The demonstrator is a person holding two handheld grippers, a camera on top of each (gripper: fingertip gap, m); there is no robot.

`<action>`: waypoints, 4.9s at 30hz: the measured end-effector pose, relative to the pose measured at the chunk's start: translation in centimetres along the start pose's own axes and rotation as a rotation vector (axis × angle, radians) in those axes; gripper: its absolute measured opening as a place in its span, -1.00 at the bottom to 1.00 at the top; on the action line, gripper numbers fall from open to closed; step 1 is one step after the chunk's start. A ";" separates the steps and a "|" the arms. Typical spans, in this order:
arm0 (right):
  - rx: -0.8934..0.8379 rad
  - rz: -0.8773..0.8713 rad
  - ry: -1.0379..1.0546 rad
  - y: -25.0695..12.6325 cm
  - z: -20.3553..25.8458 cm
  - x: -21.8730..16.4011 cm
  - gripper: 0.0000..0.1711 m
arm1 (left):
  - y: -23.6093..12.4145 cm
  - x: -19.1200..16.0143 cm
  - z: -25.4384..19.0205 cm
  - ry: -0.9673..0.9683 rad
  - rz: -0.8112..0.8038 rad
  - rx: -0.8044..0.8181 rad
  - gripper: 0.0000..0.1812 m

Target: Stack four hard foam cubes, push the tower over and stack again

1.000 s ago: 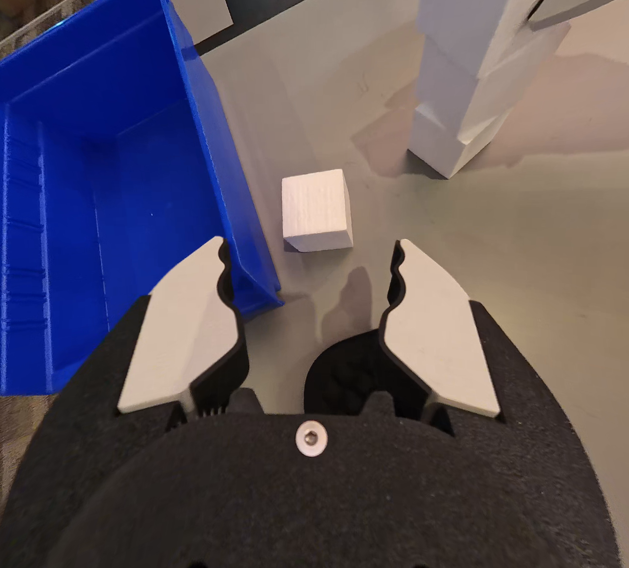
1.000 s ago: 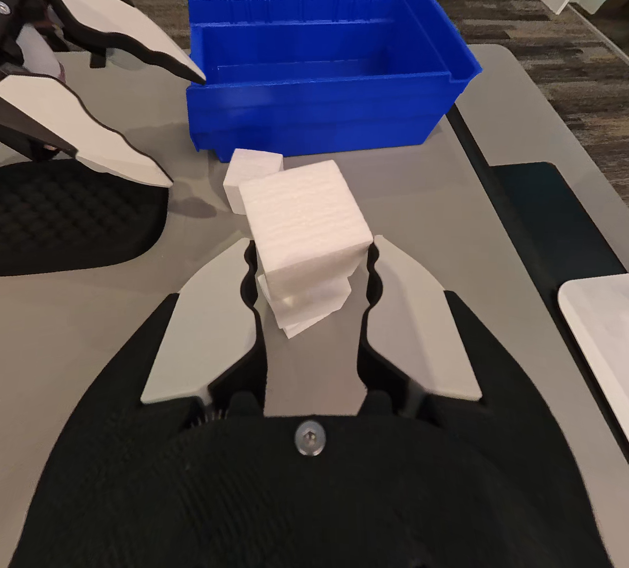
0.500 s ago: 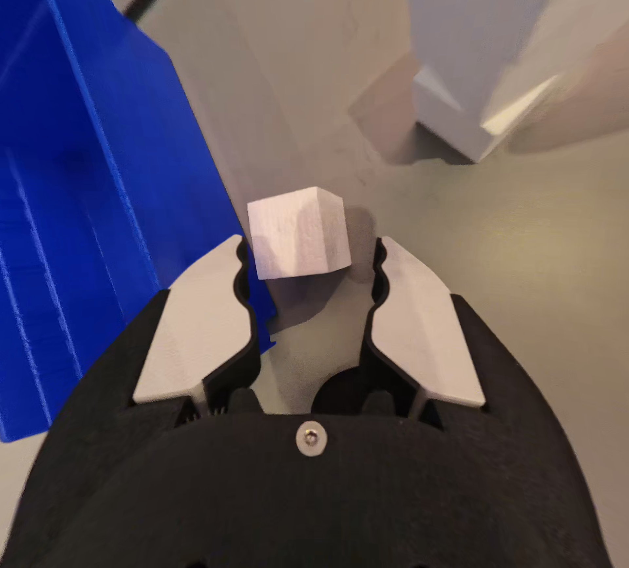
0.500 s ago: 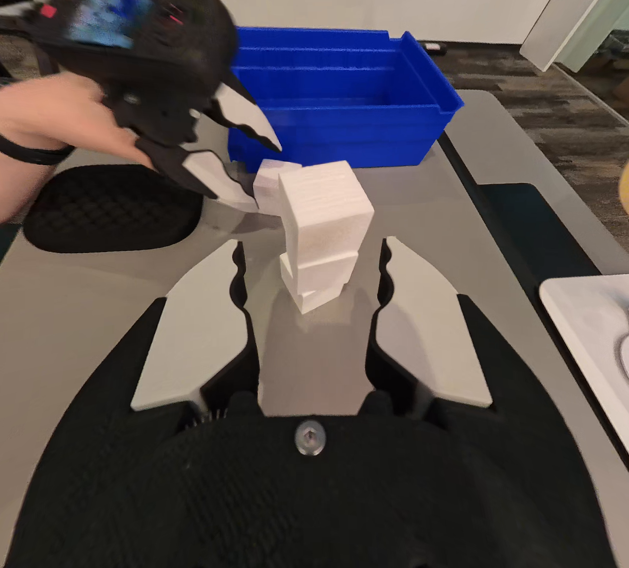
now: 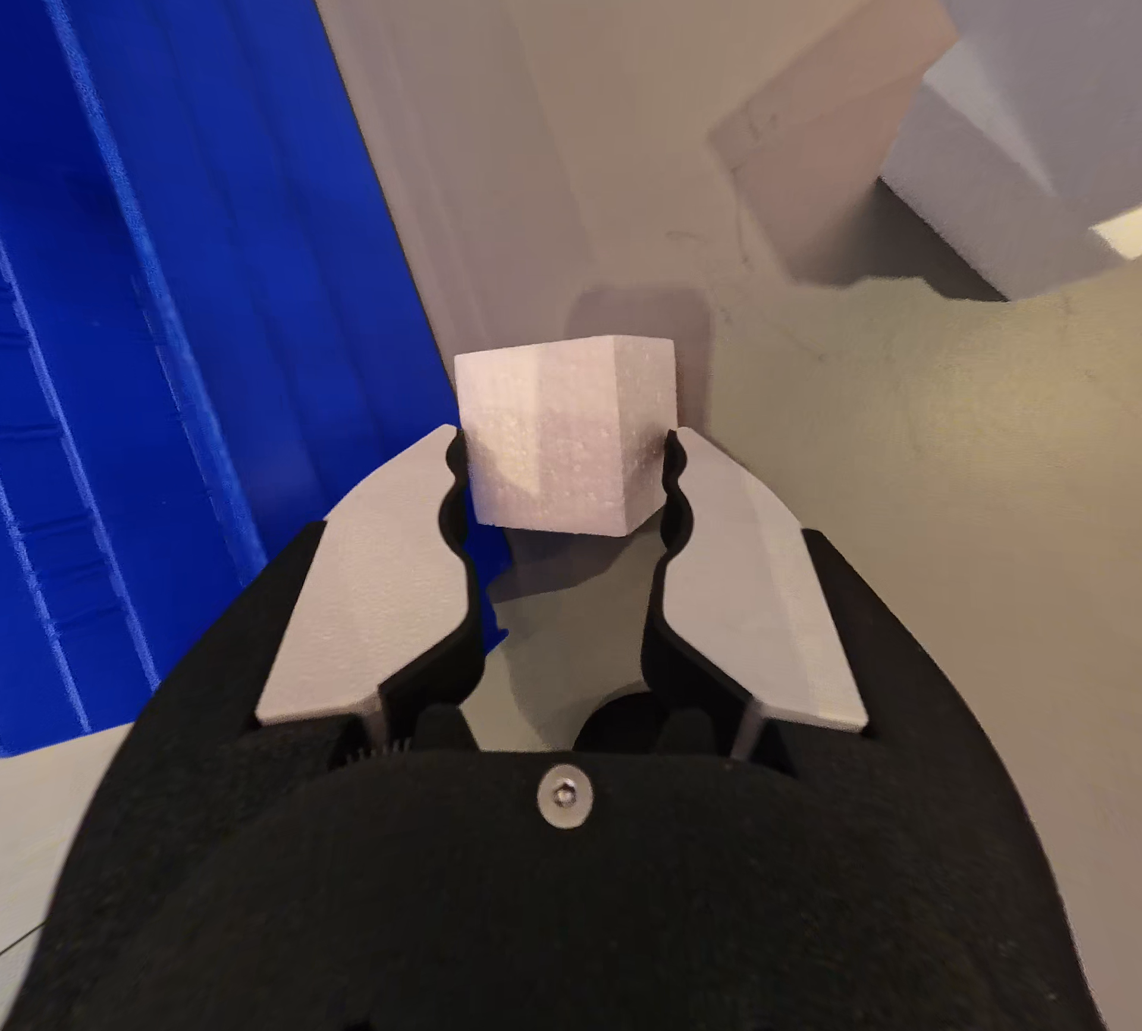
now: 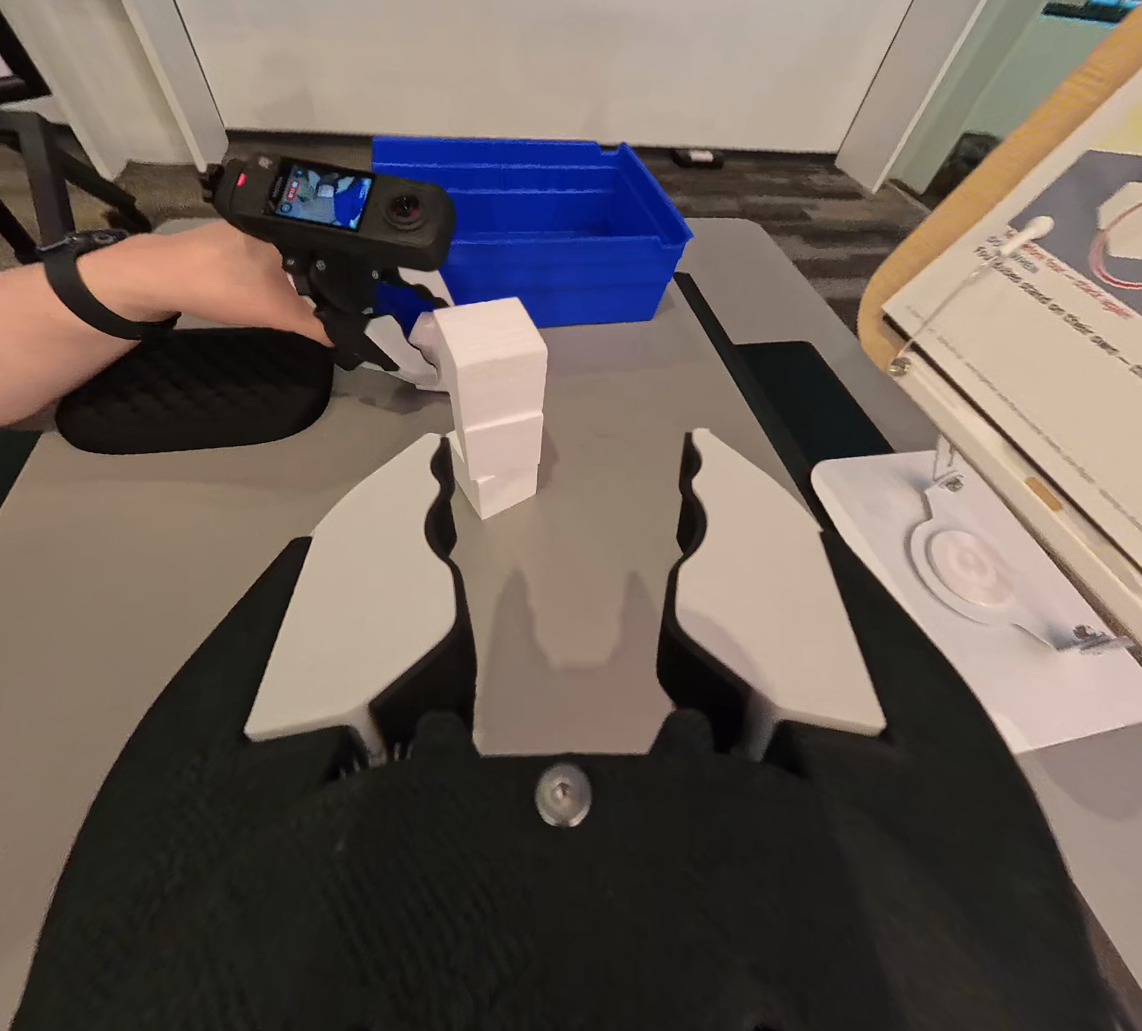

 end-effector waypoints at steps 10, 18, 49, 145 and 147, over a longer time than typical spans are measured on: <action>-0.052 -0.039 0.045 -3.6 -2.6 -1.2 -0.23 | -11.3 4.0 1.1 0.044 -0.344 -0.061 -0.33; -0.063 -0.053 0.093 -4.7 -3.8 -1.9 -0.23 | -15.4 11.1 -1.8 0.721 -0.379 -0.103 -0.32; -0.054 -0.030 0.163 -4.3 -5.2 -3.7 -0.23 | -12.4 12.2 -2.8 0.916 -0.328 -0.275 -0.08; -0.397 0.380 0.303 -29.7 -7.9 -27.4 0.01 | 0.5 8.8 -12.4 0.680 -0.718 -0.870 -0.25; -0.383 0.403 0.297 -29.5 -7.9 -27.8 -0.28 | 0.2 8.6 -12.0 0.681 -0.726 -0.846 -0.25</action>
Point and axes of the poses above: each gripper's, where its closed fingertips meet, y out along the fingers, x out of its top, z = x × y across the jaws, the point moved 7 cm from there along -y, back along the fingers, and after that the axes turned 8 degrees about -x, right-handed, at the moved point
